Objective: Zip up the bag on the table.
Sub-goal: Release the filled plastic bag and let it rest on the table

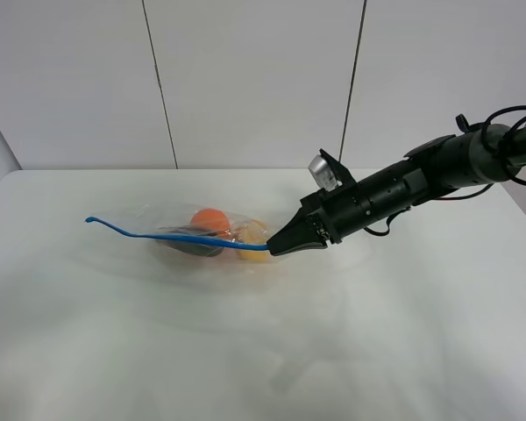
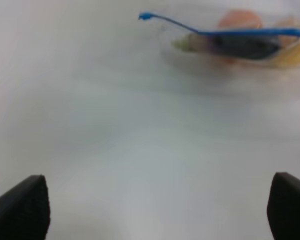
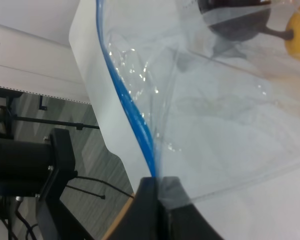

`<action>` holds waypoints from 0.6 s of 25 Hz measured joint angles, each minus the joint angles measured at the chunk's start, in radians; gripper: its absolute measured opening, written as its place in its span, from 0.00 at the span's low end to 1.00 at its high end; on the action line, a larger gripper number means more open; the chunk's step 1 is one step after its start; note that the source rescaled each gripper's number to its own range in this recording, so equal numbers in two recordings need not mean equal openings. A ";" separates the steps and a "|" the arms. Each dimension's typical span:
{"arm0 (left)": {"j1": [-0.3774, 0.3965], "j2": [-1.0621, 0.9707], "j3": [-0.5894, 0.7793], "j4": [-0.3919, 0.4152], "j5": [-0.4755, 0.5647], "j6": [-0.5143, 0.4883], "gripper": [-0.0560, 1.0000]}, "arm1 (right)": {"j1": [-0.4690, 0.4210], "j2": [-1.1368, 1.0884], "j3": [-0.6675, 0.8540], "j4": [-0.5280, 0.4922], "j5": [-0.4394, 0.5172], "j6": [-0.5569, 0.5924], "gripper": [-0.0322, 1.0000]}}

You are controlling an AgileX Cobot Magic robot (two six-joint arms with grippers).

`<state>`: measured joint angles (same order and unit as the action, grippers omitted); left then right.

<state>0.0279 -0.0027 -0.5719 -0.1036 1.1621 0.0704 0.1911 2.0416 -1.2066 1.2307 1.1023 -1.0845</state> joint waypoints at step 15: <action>0.000 0.000 0.001 0.017 0.001 -0.010 1.00 | 0.000 -0.040 -0.018 -0.137 -0.060 0.196 0.90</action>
<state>0.0279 -0.0027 -0.5708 -0.0869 1.1633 0.0605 0.1911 2.0017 -1.2248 1.0936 1.0419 -0.8887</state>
